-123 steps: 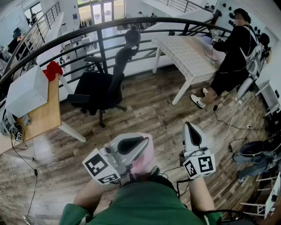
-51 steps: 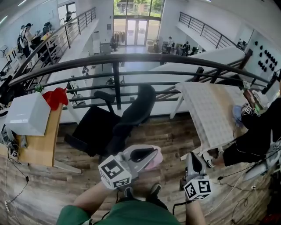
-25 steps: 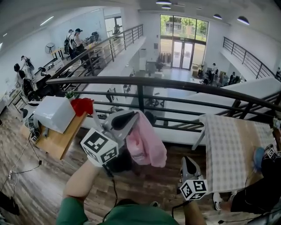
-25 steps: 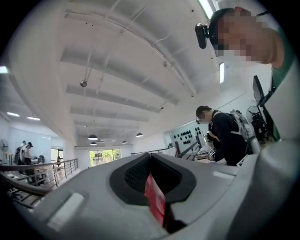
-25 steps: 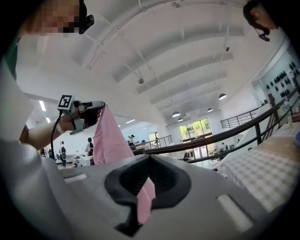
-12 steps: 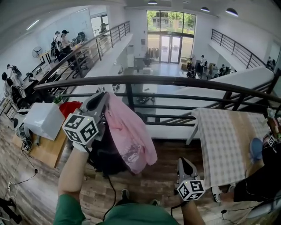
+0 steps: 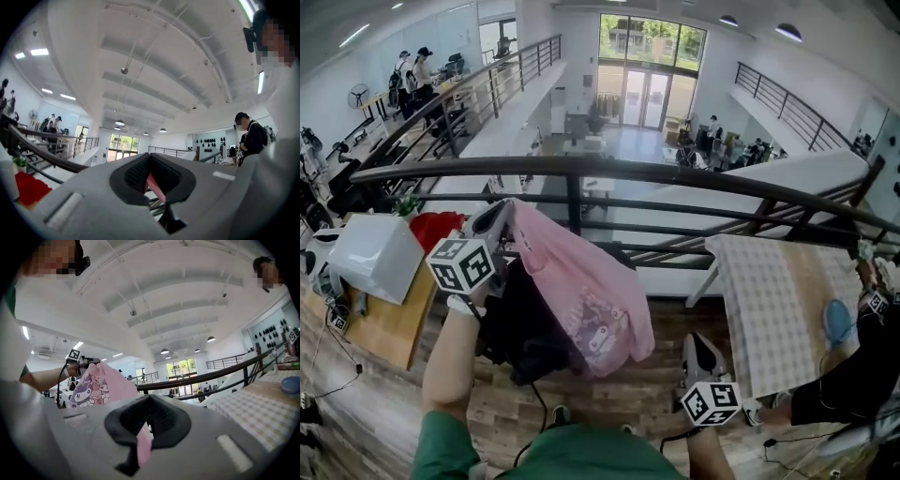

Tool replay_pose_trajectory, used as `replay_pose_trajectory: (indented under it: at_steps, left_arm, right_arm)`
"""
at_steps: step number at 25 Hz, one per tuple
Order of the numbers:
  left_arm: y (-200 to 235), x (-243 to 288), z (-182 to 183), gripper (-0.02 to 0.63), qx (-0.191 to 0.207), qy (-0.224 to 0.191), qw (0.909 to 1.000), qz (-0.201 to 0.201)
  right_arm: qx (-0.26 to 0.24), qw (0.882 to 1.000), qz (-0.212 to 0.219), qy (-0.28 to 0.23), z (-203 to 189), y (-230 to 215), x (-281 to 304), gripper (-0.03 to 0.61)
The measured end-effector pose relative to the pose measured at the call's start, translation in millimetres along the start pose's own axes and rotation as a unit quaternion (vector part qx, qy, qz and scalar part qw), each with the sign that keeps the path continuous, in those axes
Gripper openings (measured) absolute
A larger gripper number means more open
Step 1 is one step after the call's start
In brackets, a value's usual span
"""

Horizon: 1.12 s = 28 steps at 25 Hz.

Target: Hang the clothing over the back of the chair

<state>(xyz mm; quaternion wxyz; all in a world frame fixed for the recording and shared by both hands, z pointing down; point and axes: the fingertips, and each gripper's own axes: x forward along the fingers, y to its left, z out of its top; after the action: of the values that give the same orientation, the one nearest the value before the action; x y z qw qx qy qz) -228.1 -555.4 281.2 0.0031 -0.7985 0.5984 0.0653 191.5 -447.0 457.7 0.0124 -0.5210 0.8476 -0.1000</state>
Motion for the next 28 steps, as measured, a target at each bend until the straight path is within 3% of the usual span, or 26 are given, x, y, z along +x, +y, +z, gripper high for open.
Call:
replay_pose_trajectory:
  at_steps: [4, 8, 12, 17, 22, 26, 28]
  left_arm:
    - [42, -10, -84, 0.015, -0.039, 0.070, 0.9965, -0.024]
    - [67, -13, -154, 0.015, -0.040, 0.122, 0.9895, -0.067]
    - [73, -33, -218, 0.015, -0.053, 0.179, 0.9742, -0.127]
    - [63, -49, -269, 0.024, -0.095, 0.225, 0.9509, -0.190]
    - [54, -62, -276, 0.074, -0.104, 0.213, 0.9405, -0.244]
    - [53, -71, -266, 0.213, -0.176, 0.159, 0.9306, -0.278]
    - [56, -74, -272, 0.233, -0.202, 0.145, 0.9288, -0.275]
  right_arm:
    - [-0.015, 1.000, -0.009, 0.006, -1, 27, 27, 0.003]
    - [-0.022, 0.999, -0.028, 0.014, -8, 45, 62, 0.003]
    - [-0.027, 0.998, -0.042, 0.025, -15, 72, 85, 0.003]
    - [-0.028, 0.998, -0.048, 0.018, -13, 94, 104, 0.003]
    - [-0.024, 0.998, -0.057, 0.022, -15, 99, 104, 0.003]
    - [-0.021, 0.997, -0.060, 0.032, -16, 100, 101, 0.003]
    - [-0.021, 0.997, -0.061, 0.040, -19, 96, 101, 0.003]
